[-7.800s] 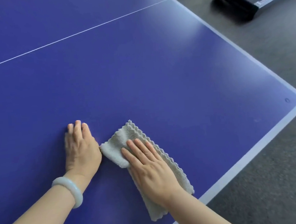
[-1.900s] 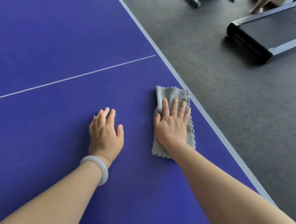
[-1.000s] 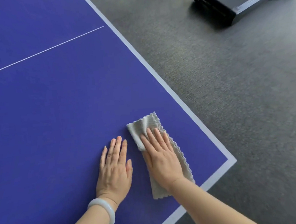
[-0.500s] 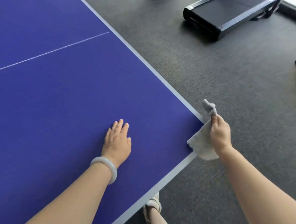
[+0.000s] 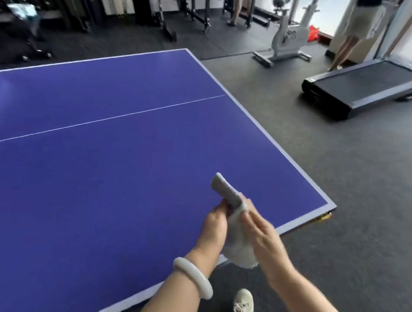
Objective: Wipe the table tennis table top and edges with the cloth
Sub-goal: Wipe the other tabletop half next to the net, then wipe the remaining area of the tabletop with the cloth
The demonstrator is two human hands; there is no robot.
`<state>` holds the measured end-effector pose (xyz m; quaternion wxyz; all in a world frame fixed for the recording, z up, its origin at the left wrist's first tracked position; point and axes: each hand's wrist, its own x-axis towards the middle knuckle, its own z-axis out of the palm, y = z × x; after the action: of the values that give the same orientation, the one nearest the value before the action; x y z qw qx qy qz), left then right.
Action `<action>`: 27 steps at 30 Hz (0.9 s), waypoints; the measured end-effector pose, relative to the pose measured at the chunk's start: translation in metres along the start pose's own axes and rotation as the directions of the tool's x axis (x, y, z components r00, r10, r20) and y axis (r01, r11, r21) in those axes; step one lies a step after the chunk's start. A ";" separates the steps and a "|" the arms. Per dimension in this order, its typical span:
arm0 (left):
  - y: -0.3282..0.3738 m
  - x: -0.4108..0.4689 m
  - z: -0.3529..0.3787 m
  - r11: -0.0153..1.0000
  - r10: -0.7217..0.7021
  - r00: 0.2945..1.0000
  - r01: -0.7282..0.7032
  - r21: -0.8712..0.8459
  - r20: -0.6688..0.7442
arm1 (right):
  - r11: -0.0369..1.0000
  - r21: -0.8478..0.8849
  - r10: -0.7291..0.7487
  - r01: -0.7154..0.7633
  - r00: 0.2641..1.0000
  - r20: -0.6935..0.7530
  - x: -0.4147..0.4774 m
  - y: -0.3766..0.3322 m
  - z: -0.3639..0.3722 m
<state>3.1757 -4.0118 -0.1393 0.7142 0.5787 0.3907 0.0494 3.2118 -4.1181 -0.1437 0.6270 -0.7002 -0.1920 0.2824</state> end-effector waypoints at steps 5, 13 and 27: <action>-0.048 -0.057 -0.034 0.994 -0.102 0.995 0.102 0.040 -0.002 | 0.972 -0.028 0.229 -0.233 0.968 -0.102 -0.026 0.029 0.039; -0.086 -0.108 -0.033 0.798 -0.290 0.945 0.152 -0.584 -0.149 | 0.945 -0.251 0.267 -0.208 0.936 0.229 -0.078 0.056 0.072; -0.138 -0.245 -0.113 0.777 -0.239 0.798 -0.185 -0.601 -0.553 | 0.874 -0.421 0.141 0.243 0.702 0.698 -0.158 0.049 0.156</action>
<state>2.8849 -4.0959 -0.1386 0.7037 0.2540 0.5657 0.3468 2.9871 -4.1037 -0.1759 0.3164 -0.6640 -0.5025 0.4544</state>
